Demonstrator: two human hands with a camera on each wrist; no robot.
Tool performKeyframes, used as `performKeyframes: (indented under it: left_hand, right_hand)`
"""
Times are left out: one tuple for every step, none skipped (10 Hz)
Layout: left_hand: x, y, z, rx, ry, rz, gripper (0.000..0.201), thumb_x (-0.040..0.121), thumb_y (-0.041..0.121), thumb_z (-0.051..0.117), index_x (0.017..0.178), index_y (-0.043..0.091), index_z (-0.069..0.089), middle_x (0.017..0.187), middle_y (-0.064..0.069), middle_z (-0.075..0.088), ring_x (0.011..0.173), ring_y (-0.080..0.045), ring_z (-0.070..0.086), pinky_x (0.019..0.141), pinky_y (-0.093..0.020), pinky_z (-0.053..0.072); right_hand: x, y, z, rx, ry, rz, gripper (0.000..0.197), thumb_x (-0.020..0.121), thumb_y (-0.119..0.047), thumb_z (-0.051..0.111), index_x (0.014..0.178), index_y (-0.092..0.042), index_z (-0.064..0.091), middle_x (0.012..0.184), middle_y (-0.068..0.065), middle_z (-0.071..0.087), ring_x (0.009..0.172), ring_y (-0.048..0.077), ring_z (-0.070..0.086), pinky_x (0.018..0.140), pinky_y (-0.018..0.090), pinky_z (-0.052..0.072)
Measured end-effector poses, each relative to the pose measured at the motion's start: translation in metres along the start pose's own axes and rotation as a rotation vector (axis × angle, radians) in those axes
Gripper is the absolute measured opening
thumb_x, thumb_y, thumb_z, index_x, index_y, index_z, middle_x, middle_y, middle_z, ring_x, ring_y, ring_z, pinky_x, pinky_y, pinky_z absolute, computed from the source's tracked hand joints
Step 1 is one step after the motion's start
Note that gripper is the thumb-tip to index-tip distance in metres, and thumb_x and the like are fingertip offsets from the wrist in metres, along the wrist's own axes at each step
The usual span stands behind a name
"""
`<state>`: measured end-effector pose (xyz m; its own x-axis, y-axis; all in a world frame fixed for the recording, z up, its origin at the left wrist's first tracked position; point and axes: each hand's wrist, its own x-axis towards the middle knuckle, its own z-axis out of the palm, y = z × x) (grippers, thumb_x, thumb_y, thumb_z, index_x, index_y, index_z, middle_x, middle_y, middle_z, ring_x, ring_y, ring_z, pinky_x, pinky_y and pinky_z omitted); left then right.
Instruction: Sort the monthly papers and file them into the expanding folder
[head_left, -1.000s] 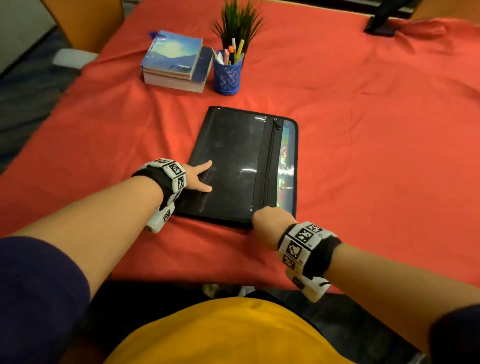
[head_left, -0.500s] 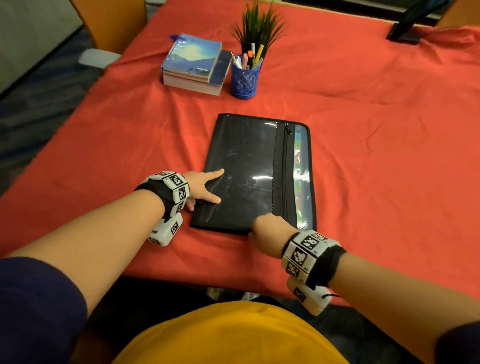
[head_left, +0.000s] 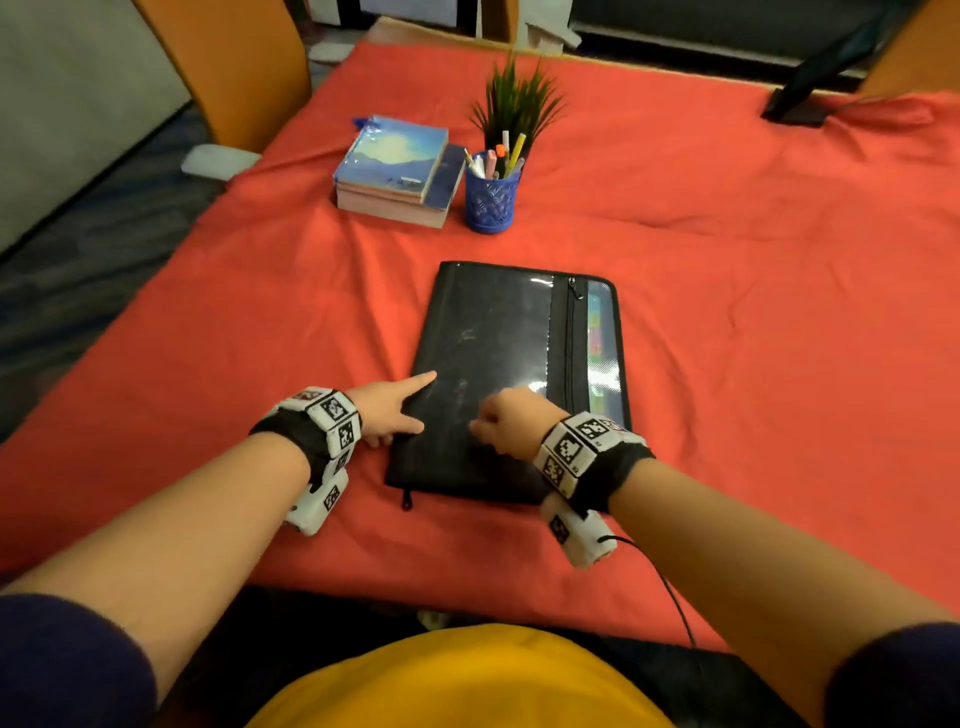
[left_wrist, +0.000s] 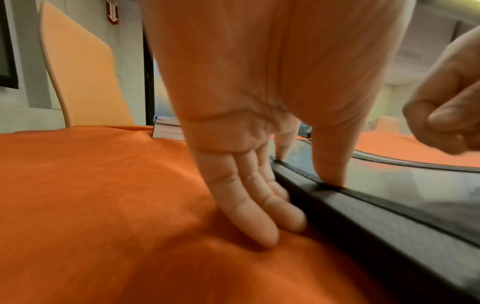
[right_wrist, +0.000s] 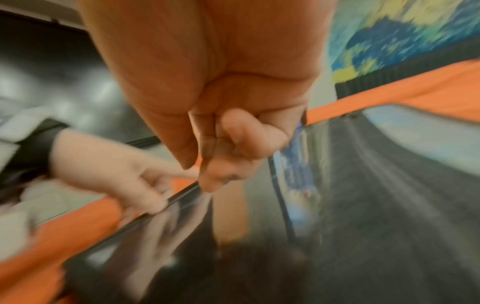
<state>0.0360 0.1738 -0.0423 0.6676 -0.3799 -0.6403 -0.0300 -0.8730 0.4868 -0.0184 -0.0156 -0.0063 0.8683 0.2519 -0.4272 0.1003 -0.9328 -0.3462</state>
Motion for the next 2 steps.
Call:
performKeyframes:
  left_hand:
    - [-0.006,-0.001,0.010,0.107,0.165,-0.014,0.075,0.093,0.031,0.054,0.150,0.028,0.006,0.113,-0.016,0.062,0.090,-0.026,0.062,0.074,-0.027,0.045]
    - [-0.022,-0.005,0.026,0.100,0.269,-0.045,0.069,0.093,0.032,0.052,0.149,0.018,0.014,0.109,-0.010,0.063,0.105,-0.024,0.060,0.084,-0.027,0.042]
  right_hand:
    - [-0.023,0.037,-0.035,-0.022,0.073,0.063,0.027,0.091,-0.028,0.049,0.091,-0.005,0.064,0.091,0.013,0.065,0.088,0.028,0.061,0.070,0.028,0.043]
    - [-0.078,0.057,-0.096,0.143,0.262,0.016,0.022,0.090,-0.026,0.055,0.086,-0.007,0.064,0.080,0.007,0.067,0.073,0.016,0.060,0.069,0.031,0.049]
